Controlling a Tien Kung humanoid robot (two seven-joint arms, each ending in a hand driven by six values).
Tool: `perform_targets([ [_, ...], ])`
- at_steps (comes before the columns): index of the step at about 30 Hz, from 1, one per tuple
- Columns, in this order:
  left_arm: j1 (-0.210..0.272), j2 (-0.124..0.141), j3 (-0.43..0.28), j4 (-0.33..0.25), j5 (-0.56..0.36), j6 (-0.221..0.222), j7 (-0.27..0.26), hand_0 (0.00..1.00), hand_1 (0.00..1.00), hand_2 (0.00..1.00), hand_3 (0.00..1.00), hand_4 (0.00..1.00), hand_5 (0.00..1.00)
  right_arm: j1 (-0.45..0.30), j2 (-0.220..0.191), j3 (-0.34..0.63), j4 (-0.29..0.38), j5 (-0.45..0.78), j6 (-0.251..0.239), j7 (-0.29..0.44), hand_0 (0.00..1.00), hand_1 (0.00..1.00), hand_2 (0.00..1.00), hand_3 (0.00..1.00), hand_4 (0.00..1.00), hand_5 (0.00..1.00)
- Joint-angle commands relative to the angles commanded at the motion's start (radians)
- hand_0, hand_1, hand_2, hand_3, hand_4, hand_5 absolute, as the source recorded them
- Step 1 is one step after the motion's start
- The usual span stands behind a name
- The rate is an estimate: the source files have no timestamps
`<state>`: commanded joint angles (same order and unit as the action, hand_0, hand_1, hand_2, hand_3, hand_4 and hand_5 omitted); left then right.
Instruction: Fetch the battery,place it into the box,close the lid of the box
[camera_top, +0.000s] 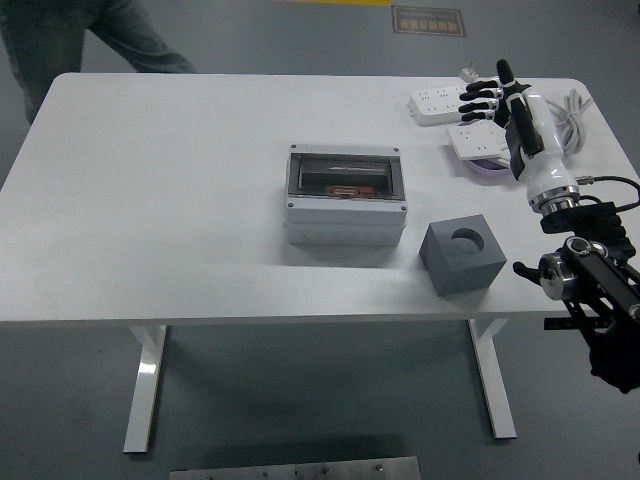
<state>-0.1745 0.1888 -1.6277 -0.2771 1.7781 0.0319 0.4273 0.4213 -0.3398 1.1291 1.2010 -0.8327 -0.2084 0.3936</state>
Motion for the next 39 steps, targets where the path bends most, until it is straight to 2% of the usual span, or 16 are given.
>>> perform_targets([
  [3,0.000,-0.002,0.003,0.001,-0.009,0.003,-0.001,0.589,0.690,0.603,0.584,0.558,0.002,-0.003,-0.003,0.002,-0.004,0.103,0.007,0.037,0.565,0.489,0.536,0.512,0.874,0.792],
  [4,0.000,-0.002,0.003,0.002,-0.012,0.004,-0.002,0.589,0.691,0.603,0.584,0.557,0.002,-0.004,-0.004,0.003,-0.004,0.132,0.011,0.041,0.590,0.521,0.533,0.527,0.835,0.704],
  [9,-0.001,-0.002,0.009,0.005,-0.032,0.010,-0.008,0.589,0.691,0.603,0.584,0.557,0.002,-0.015,-0.013,0.016,-0.008,0.257,0.034,0.034,0.590,0.521,0.533,0.527,0.835,0.704],
  [10,-0.001,-0.002,0.010,0.005,-0.035,0.012,-0.008,0.589,0.690,0.603,0.584,0.558,0.002,-0.017,-0.015,0.019,-0.008,0.271,0.038,0.030,0.630,0.585,0.600,0.611,0.828,0.666],
  [14,-0.001,-0.002,0.013,0.007,-0.051,0.019,-0.011,0.589,0.690,0.603,0.584,0.558,0.002,-0.031,-0.027,0.038,-0.010,0.288,0.063,0.003,0.630,0.585,0.600,0.611,0.828,0.666],
  [15,-0.001,-0.002,0.015,0.007,-0.056,0.021,-0.012,0.589,0.690,0.603,0.584,0.558,0.002,-0.035,-0.031,0.043,-0.009,0.282,0.069,-0.006,0.630,0.585,0.600,0.611,0.828,0.666],
  [16,-0.002,-0.002,0.016,0.008,-0.060,0.022,-0.013,0.589,0.690,0.604,0.585,0.560,0.002,-0.037,-0.035,0.046,-0.009,0.277,0.073,-0.012,0.703,0.629,0.633,0.651,0.858,0.725],
  [21,-0.003,-0.003,0.021,0.010,-0.077,0.030,-0.017,0.589,0.690,0.604,0.585,0.560,0.002,-0.050,-0.048,0.061,0.000,0.217,0.085,-0.065,0.703,0.629,0.633,0.651,0.858,0.725],
  [22,-0.003,-0.002,0.022,0.010,-0.080,0.031,-0.016,0.590,0.690,0.602,0.585,0.559,0.002,-0.052,-0.050,0.064,0.003,0.202,0.088,-0.076,0.802,0.733,0.724,0.743,0.900,0.804],
  [27,0.001,0.001,0.025,0.008,-0.088,0.034,-0.013,0.590,0.690,0.602,0.585,0.559,0.002,-0.057,-0.054,0.082,0.022,0.135,0.110,-0.119,0.802,0.733,0.724,0.743,0.900,0.804],
  [28,0.002,0.002,0.025,0.008,-0.088,0.034,-0.012,0.590,0.690,0.602,0.585,0.560,0.002,-0.058,-0.055,0.086,0.027,0.122,0.112,-0.126,0.831,0.788,0.795,0.814,0.967,0.854],
  [30,0.003,0.003,0.026,0.008,-0.092,0.035,-0.012,0.590,0.690,0.602,0.585,0.560,0.002,-0.060,-0.056,0.102,0.040,0.090,0.119,-0.152,0.831,0.788,0.795,0.814,0.967,0.854],
  [33,0.004,0.003,0.026,0.008,-0.093,0.035,-0.014,0.590,0.690,0.602,0.585,0.560,0.002,-0.069,-0.055,0.148,0.075,0.022,0.156,-0.220,0.831,0.788,0.795,0.814,0.967,0.854],
  [34,0.004,0.004,0.026,0.009,-0.092,0.035,-0.014,0.592,0.690,0.603,0.585,0.561,0.002,-0.074,-0.054,0.171,0.093,-0.008,0.177,-0.251,0.784,0.843,0.883,0.977,0.998,0.737],
  [39,0.006,0.006,0.023,0.009,-0.088,0.034,-0.014,0.592,0.690,0.603,0.585,0.561,0.002,-0.096,-0.054,0.265,0.171,-0.147,0.254,-0.398,0.784,0.843,0.883,0.977,0.998,0.737],
])
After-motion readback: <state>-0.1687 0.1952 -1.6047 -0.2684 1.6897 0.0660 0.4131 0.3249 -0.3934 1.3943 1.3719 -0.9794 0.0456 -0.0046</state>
